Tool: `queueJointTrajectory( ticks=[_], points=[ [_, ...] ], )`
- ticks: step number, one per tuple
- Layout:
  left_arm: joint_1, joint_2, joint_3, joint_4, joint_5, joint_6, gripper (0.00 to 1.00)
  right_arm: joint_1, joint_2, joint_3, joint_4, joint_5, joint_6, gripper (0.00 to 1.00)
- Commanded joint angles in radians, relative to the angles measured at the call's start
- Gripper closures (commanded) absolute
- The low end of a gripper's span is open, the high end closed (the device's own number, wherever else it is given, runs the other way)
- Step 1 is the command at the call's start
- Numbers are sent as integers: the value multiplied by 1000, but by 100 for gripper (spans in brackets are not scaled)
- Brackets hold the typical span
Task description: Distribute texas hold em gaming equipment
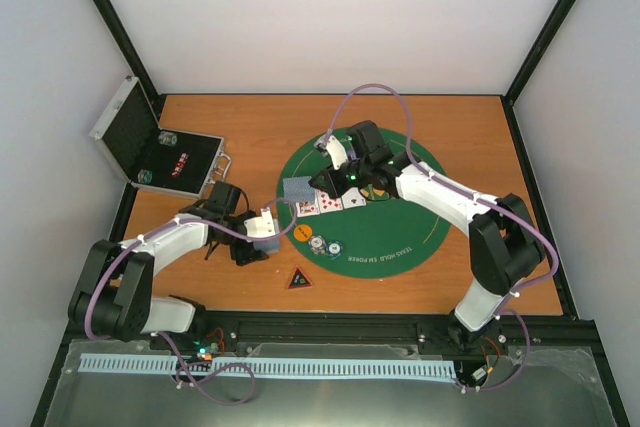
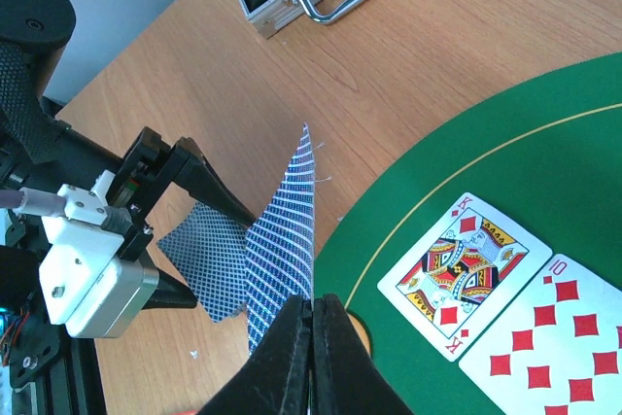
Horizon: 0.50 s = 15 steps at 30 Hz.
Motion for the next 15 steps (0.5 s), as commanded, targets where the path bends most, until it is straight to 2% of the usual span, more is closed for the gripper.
queueJointTrajectory(
  ticks=[1, 8, 15],
  points=[
    [-2, -17, -12, 23, 39, 47, 17, -3, -35, -10, -9, 9, 4, 97],
    [-2, -74, 8, -22, 102, 45, 5, -3, -90, -21, -16, 5, 6, 97],
    [-14, -150, 76, -136, 208, 16, 1, -6, -162, -32, -56, 18, -18, 97]
  ],
)
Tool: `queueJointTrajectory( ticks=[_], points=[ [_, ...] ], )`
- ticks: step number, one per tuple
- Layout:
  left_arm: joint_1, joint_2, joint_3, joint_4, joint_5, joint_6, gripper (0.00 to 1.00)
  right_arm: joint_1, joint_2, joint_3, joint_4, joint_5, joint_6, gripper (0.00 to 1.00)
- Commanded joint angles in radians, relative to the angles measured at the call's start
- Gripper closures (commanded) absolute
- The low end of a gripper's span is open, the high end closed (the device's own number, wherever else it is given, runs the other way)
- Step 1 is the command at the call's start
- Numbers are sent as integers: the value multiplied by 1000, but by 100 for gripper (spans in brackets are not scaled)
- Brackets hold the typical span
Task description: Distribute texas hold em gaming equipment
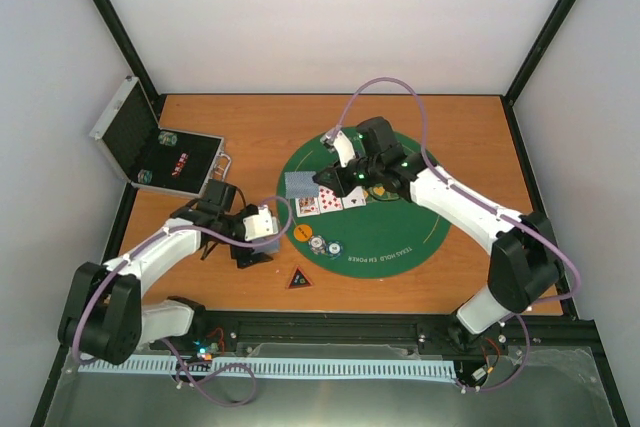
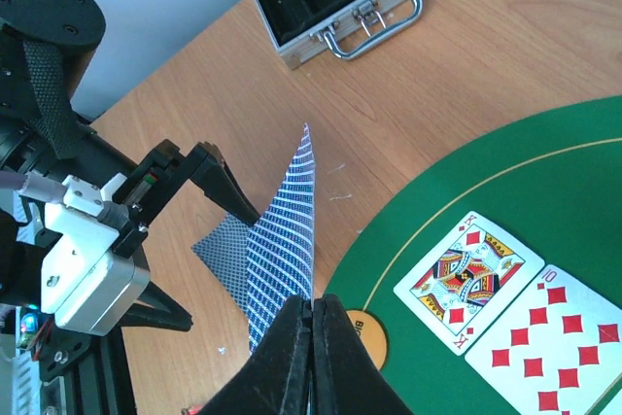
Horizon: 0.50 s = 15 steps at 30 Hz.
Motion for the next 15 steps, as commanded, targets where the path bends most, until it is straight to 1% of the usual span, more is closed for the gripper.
queueJointTrajectory(
  ticks=[1, 4, 6, 9, 11, 13, 15],
  points=[
    [-28, -63, 90, -114, 136, -23, 1, -9, -68, -23, -31, 20, -21, 97],
    [-110, -102, 99, -166, 192, -63, 1, -27, -104, -51, -33, 25, -20, 97],
    [-199, -125, 74, -174, 196, -78, 1, -43, -128, -74, -29, 29, -13, 97],
    [-332, -131, 26, -132, 141, -118, 0, -68, -161, -105, -32, 40, -10, 97],
    [-393, -108, 2, -109, 107, -126, 0, -78, -181, -121, -41, 57, -12, 97],
    [-428, -75, -11, -79, 64, -131, 0, -86, -199, -139, -50, 65, -12, 97],
    [-435, -42, -15, -41, 24, -138, 0, -90, -218, -153, -55, 71, -12, 97]
  ],
)
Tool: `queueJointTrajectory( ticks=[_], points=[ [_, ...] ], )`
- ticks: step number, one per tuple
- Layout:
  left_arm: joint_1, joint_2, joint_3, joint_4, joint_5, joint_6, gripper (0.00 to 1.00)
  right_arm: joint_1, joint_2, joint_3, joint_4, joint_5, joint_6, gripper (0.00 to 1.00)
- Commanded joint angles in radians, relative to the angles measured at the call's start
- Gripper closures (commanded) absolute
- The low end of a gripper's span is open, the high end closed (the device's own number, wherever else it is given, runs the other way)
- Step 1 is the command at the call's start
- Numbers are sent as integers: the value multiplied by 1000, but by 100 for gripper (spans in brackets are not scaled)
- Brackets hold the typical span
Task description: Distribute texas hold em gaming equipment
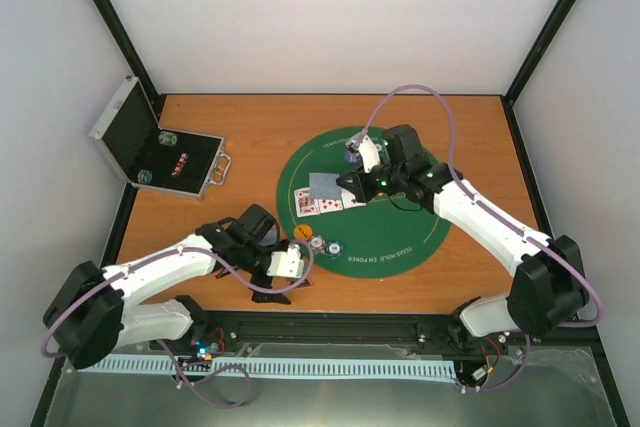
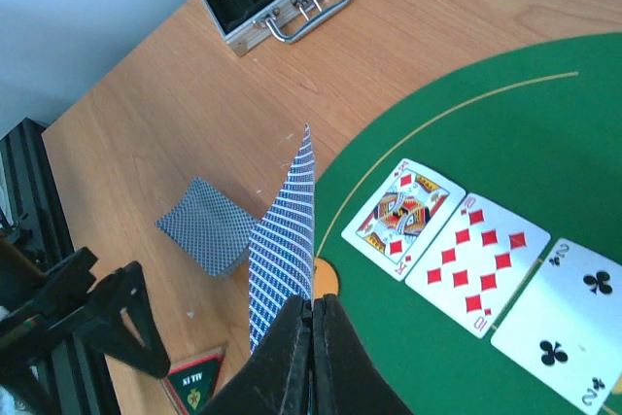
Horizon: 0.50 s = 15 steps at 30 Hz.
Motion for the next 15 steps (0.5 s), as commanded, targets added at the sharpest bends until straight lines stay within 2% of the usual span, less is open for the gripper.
queueJointTrajectory(
  ticks=[1, 6, 15],
  points=[
    [-31, 62, -15, 81, -89, -35, 0, -14, -60, -32, -23, 28, -5, 97],
    [-33, 147, -28, 176, -118, -50, 0, -23, -90, -57, -26, 39, -5, 97],
    [-53, 230, -19, 179, -128, -96, 0, -28, -96, -63, -35, 43, -20, 97]
  ],
)
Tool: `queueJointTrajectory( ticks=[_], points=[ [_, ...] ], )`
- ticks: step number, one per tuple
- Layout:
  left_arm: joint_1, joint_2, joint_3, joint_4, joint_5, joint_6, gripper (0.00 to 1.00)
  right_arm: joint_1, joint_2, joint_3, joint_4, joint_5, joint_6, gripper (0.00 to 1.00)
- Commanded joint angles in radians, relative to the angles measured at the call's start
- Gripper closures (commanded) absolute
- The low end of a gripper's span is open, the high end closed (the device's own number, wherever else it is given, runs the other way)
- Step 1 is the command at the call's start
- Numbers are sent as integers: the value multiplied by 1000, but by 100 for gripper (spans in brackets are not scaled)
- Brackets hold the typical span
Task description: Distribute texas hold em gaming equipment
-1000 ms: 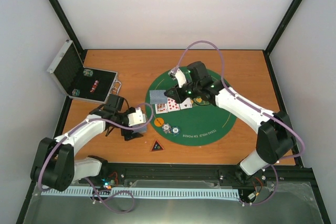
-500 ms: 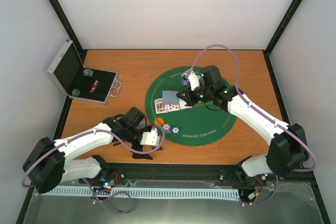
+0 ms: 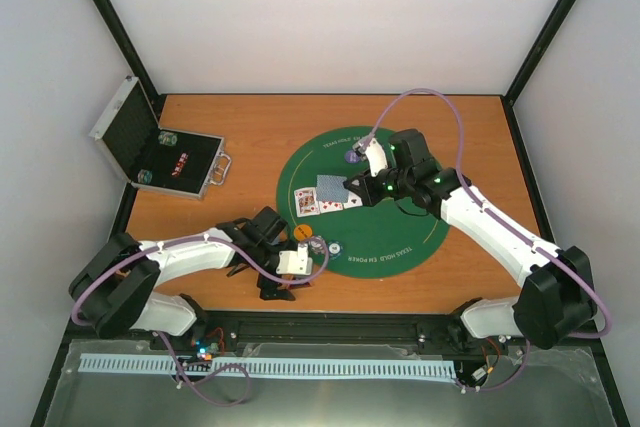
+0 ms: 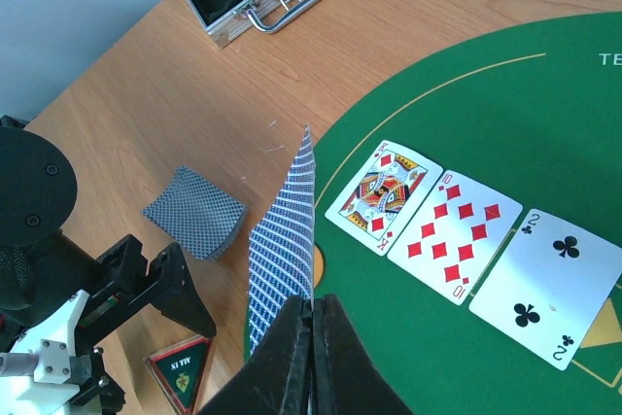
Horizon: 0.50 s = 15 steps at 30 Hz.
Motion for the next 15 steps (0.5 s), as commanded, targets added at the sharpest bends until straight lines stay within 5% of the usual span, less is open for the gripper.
queueJointTrajectory(
  ticks=[1, 8, 15],
  points=[
    [-16, 9, 5, 17, -4, -29, 0, -10, -20, -9, 0, 7, -18, 97],
    [-50, 4, -25, 57, -67, -57, 2, -12, -23, -7, 1, 3, -25, 97],
    [-51, 18, -34, 62, -113, -60, 15, -14, -27, -7, 0, 2, -29, 97]
  ],
)
